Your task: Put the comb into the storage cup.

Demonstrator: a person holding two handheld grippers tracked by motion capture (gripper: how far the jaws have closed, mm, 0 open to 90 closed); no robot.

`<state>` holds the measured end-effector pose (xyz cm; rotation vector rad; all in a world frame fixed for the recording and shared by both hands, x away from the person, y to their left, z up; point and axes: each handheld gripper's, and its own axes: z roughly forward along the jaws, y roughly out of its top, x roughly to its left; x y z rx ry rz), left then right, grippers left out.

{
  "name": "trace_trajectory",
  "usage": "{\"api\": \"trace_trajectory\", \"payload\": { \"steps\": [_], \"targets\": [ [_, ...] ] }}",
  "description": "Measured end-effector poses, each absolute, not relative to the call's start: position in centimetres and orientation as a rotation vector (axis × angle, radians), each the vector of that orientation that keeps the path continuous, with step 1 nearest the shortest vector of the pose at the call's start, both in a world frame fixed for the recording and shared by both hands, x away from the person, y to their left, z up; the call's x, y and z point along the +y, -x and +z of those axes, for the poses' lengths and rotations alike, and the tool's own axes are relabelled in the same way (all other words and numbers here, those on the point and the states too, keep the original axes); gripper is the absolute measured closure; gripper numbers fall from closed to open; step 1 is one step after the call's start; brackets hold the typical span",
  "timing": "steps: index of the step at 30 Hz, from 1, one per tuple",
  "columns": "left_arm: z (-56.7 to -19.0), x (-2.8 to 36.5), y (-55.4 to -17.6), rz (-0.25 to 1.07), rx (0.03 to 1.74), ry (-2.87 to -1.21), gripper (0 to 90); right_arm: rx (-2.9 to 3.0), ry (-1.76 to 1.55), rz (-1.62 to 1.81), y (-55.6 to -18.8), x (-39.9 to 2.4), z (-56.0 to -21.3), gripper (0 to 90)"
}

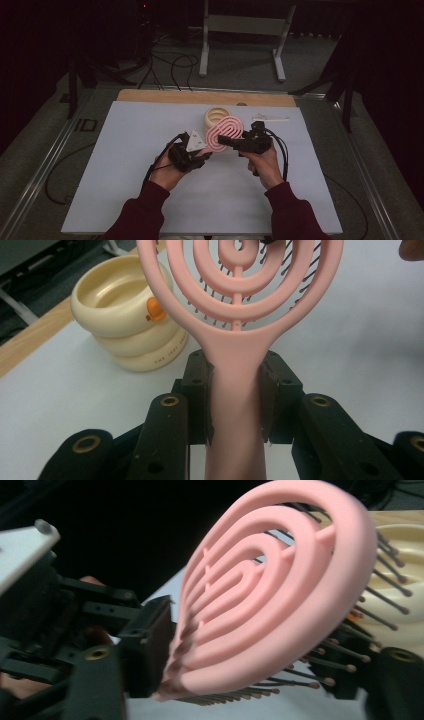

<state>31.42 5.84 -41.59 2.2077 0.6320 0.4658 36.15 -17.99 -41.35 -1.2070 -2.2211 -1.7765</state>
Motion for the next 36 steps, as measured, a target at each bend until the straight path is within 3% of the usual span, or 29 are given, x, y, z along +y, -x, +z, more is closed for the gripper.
{"api": "trace_trajectory", "payload": {
  "steps": [1, 18, 32, 33, 34, 36],
  "targets": [
    [-41.6, 5.8, -31.4, 0.472, 0.627, -2.208, 69.7, -2.203, 1.190, -1.792, -36.2, -18.0, -41.3, 42.9],
    [-42.0, 5.5, -31.4, 0.488, 0.614, -2.219, 70.0, -2.236, 1.138, -1.747, -35.5, -16.9, -40.5, 60.9],
    [-42.0, 5.6, -31.6, 0.472, 0.624, -2.201, 69.6, -2.226, 1.130, -1.777, -35.0, -16.5, -40.2, 63.3],
    [-42.0, 5.6, -31.6, 0.473, 0.630, -2.200, 68.7, -2.228, 1.127, -1.781, -35.0, -16.5, -40.1, 63.4],
    [-42.0, 5.6, -31.6, 0.470, 0.634, -2.198, 60.0, -2.232, 1.134, -1.786, -34.9, -16.5, -40.1, 63.4],
    [-42.0, 5.6, -31.7, 0.467, 0.645, -2.193, 56.9, -2.233, 1.133, -1.791, -34.9, -16.5, -40.1, 63.5]
  ]
}}
